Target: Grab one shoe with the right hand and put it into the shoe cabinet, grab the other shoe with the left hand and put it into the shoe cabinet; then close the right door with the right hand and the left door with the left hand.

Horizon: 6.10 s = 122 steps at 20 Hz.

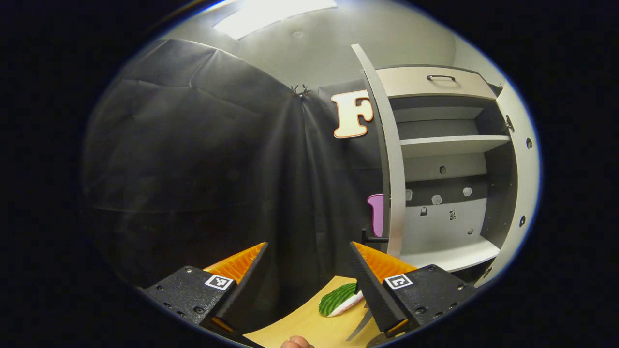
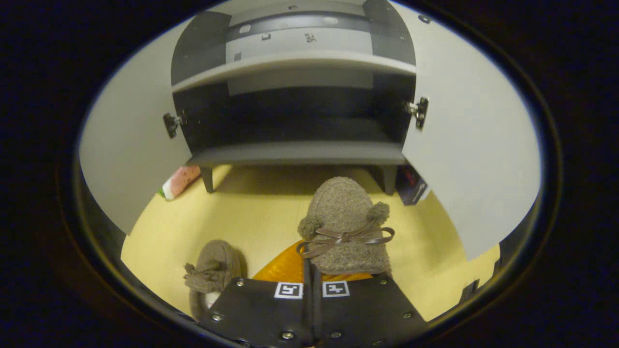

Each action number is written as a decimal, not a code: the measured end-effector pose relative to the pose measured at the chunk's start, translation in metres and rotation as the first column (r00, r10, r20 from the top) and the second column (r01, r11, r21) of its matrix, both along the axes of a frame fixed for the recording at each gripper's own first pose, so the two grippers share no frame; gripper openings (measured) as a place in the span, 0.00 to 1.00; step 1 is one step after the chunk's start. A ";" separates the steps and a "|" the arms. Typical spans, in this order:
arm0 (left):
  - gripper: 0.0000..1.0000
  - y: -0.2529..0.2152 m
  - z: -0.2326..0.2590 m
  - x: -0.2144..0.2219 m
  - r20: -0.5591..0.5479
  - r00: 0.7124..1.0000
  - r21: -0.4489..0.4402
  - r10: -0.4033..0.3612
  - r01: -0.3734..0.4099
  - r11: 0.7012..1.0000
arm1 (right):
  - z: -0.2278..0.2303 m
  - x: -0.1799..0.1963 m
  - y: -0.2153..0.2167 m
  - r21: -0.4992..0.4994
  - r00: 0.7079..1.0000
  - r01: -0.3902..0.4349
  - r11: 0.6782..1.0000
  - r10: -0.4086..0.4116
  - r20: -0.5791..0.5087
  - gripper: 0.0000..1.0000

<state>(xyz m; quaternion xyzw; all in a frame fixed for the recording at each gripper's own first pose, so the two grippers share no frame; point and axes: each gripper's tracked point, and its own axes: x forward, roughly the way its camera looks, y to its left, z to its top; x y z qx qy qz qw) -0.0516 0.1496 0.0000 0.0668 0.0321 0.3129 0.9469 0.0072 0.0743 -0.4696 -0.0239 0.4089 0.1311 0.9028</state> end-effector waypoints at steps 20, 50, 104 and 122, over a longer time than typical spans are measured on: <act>0.98 0.053 -0.005 -0.065 -0.016 0.965 0.024 0.262 -0.262 0.965 | 0.235 0.320 0.086 0.085 0.881 -0.078 0.993 0.029 0.471 0.01; 0.96 0.024 -0.018 -0.067 -0.026 0.982 -0.019 0.188 -0.189 0.982 | 0.252 0.320 0.071 0.043 0.908 -0.062 0.997 0.039 0.418 0.50; 0.57 -0.192 -0.547 -0.036 -0.556 0.649 -0.673 -0.519 0.014 0.739 | 0.509 0.135 -0.086 0.096 0.684 -0.096 0.991 -0.005 0.730 0.50; 0.01 -0.167 -0.395 0.063 -0.475 0.758 -0.508 -0.448 0.180 0.842 | 0.506 0.134 -0.086 0.134 0.685 -0.107 0.985 -0.025 0.728 0.49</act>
